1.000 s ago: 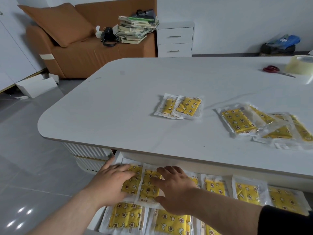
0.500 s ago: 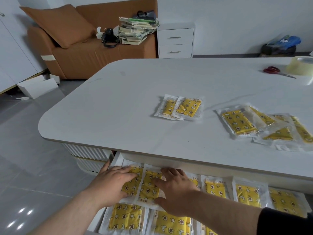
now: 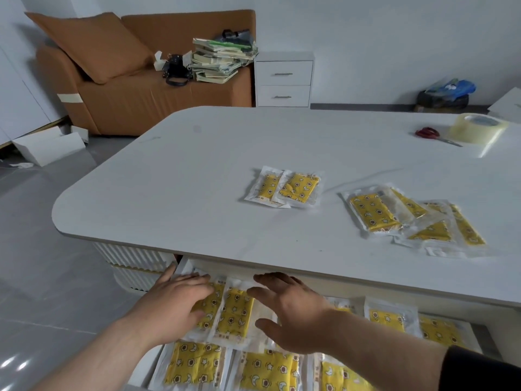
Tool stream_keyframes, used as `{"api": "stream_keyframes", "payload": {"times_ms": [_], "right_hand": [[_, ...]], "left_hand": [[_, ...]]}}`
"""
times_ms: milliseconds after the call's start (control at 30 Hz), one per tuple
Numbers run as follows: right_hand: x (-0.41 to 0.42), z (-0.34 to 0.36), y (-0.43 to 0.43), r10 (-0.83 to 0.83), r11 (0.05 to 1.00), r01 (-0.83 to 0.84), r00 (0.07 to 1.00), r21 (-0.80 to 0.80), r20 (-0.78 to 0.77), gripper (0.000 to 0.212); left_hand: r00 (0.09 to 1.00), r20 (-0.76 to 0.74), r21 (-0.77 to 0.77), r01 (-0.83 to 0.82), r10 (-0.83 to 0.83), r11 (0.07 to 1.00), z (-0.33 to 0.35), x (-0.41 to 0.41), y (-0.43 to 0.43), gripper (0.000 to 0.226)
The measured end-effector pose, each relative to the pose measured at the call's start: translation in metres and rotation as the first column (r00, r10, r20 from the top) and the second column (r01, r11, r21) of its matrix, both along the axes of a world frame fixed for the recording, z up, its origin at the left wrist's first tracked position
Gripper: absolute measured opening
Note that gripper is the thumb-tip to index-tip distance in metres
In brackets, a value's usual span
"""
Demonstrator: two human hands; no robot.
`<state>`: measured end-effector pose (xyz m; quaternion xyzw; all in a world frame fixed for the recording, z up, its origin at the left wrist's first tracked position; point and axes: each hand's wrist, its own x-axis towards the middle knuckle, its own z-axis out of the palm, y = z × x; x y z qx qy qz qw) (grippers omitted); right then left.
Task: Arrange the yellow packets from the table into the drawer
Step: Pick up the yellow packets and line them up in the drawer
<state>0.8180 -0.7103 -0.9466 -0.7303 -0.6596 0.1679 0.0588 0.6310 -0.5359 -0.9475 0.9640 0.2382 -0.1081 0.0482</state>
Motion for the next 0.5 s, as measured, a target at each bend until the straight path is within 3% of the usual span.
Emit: {"api": "stream_keyframes", "payload": {"times_ms": [133,300,500], "right_hand": [[0.007,0.03,-0.019,-0.017,0.994,0.023,0.998,0.109,-0.056,0.045],[0.01,0.085,-0.056,-0.039,0.96,0.079,0.988,0.27,-0.149,0.032],[0.046,0.127,-0.095,-0.212,0.852,0.329,0.928,0.407,-0.306,0.034]], "left_hand": [[0.988,0.121,-0.192,-0.073,0.097,0.979,0.03,0.008,-0.018,0.04],[0.924,0.273,-0.506,-0.098,0.267,0.857,0.086,0.038,-0.047,0.016],[0.803,0.445,-0.648,-0.017,0.397,0.761,0.141,0.095,-0.048,0.009]]}}
